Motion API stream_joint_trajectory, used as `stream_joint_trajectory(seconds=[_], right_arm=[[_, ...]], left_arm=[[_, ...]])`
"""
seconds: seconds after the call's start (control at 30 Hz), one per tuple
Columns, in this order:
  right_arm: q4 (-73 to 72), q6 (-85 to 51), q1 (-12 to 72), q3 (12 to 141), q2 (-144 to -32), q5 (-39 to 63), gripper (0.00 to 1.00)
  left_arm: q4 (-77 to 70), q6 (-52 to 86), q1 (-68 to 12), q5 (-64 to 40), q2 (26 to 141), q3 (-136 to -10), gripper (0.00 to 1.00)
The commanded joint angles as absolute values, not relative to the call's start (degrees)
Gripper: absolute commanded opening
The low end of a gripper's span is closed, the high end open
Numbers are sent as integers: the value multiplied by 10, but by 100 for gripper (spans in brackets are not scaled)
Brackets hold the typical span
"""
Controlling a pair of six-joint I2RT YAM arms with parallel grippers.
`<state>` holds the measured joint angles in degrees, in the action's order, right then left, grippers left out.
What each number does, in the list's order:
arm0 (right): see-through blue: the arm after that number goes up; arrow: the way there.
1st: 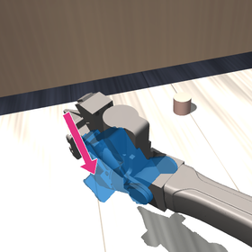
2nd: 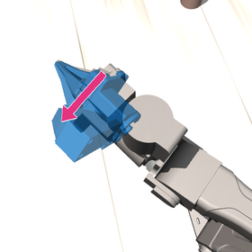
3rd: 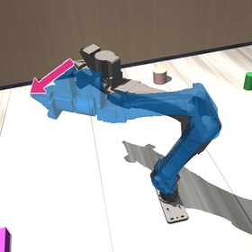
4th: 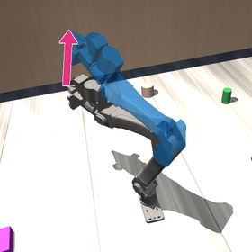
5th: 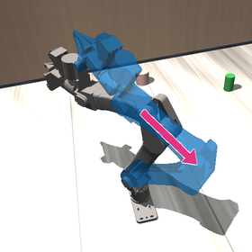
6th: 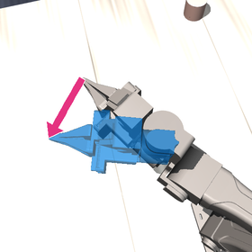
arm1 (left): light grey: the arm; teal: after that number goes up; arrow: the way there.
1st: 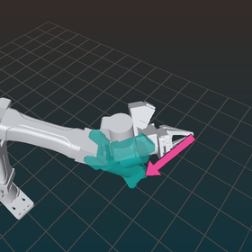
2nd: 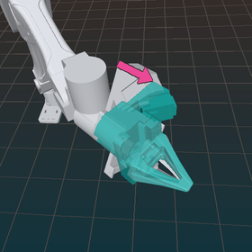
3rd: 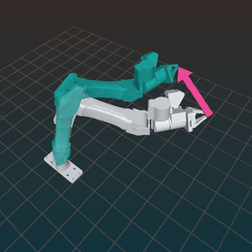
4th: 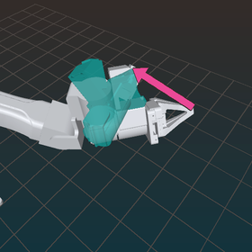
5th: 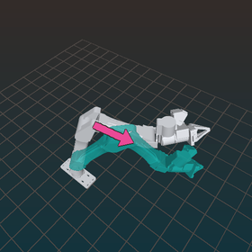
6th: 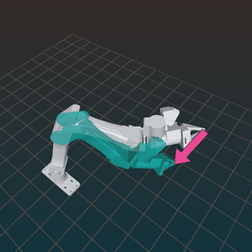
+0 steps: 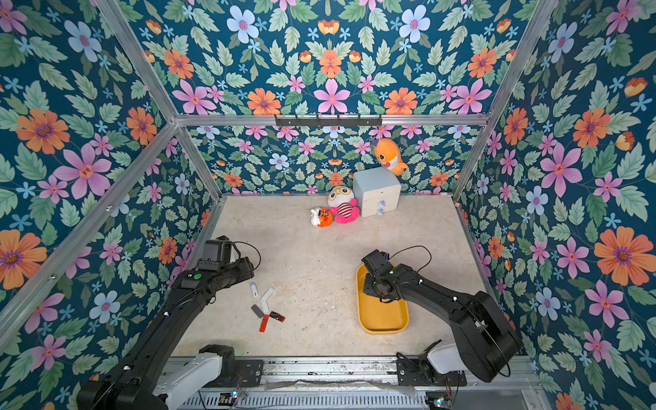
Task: Put the usb flash drive into the storage box
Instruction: Place the USB flash in the storage box, then pick up the USB flash from the center of the board.
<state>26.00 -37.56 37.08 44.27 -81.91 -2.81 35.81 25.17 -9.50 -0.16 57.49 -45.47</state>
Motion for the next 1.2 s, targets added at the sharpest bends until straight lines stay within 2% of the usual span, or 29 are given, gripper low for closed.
stream_joint_trajectory(seconds=[0.0, 0.27, 0.53, 0.63, 0.77, 0.9, 1.03, 1.17], right_arm=[[277, -363, 364, 457, -849, -17, 18], [283, -374, 331, 458, -885, 0, 20], [309, -399, 316, 453, -868, -48, 28], [312, -401, 315, 452, -856, -59, 34], [300, -385, 316, 445, -838, -45, 52], [276, -359, 344, 422, -768, -53, 62], [253, -337, 406, 397, -686, -104, 62], [246, -335, 478, 380, -632, -183, 61]], left_arm=[[356, 245, -96, -5, 580, -458, 62], [356, 244, -97, -6, 588, -458, 62], [355, 243, -98, -10, 597, -458, 62], [355, 243, -100, -11, 598, -457, 63], [356, 243, -109, -12, 608, -458, 63], [358, 243, -132, -22, 619, -461, 63], [375, 270, -161, 10, 630, -472, 62], [306, 332, -193, -11, 642, -419, 62]])
